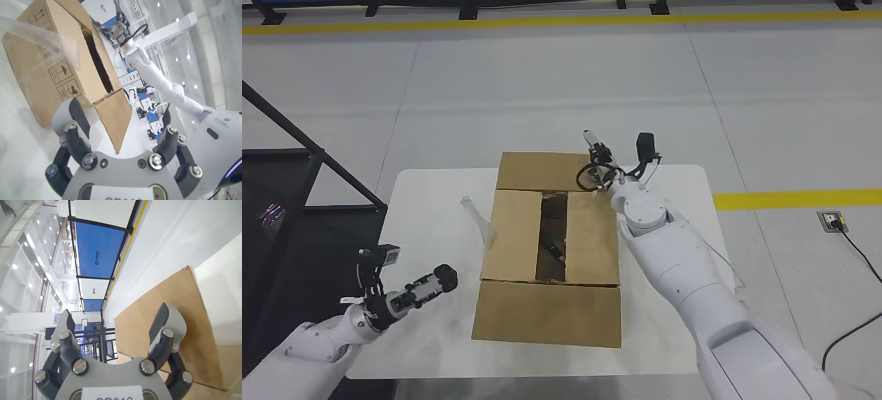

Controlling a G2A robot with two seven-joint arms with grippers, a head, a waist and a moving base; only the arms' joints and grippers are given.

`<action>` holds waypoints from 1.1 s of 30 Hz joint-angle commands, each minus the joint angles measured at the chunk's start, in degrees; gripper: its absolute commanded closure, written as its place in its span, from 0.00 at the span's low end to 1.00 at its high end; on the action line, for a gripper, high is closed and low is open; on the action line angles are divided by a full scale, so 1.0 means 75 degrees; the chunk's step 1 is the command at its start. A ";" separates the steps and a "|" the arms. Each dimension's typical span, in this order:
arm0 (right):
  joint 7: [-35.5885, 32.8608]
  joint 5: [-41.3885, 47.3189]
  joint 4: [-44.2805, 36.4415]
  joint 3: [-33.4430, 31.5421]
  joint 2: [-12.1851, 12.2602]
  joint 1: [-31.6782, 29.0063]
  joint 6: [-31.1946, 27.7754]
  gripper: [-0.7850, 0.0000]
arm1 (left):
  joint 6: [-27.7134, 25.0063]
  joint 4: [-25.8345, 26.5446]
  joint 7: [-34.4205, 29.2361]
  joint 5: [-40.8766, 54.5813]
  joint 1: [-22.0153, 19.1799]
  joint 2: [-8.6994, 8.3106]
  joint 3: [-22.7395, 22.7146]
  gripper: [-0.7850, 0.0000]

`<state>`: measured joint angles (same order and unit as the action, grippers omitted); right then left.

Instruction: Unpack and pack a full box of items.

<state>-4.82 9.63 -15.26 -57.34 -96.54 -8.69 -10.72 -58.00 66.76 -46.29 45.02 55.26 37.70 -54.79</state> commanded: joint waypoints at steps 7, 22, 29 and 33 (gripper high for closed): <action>0.0154 -0.0200 0.0264 0.0011 -0.0097 0.0084 0.0389 0.00 | 0.0000 -0.0024 0.0000 0.0028 0.0259 0.0350 -0.0406 0.00; -0.2058 0.0565 -0.0144 -0.0582 0.0058 -0.0061 -0.1284 0.00 | 0.0000 -0.0778 0.0325 -0.0881 -0.0024 0.0876 -0.0730 0.00; -0.4637 0.0335 -0.0632 -0.0635 0.0314 -0.0255 -0.1822 0.00 | 0.0803 -0.1420 0.2062 -0.1331 -0.0387 0.1262 -0.0539 0.00; -0.5256 -0.0070 -0.1068 -0.0541 0.0416 -0.0473 -0.1889 0.00 | 0.1858 -0.1535 0.2424 -0.1174 -0.0667 0.1486 -0.0297 0.00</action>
<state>-43.30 9.39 -22.48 -61.42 -93.55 -11.83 -24.88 -46.02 55.13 -27.25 35.51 50.68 48.52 -57.49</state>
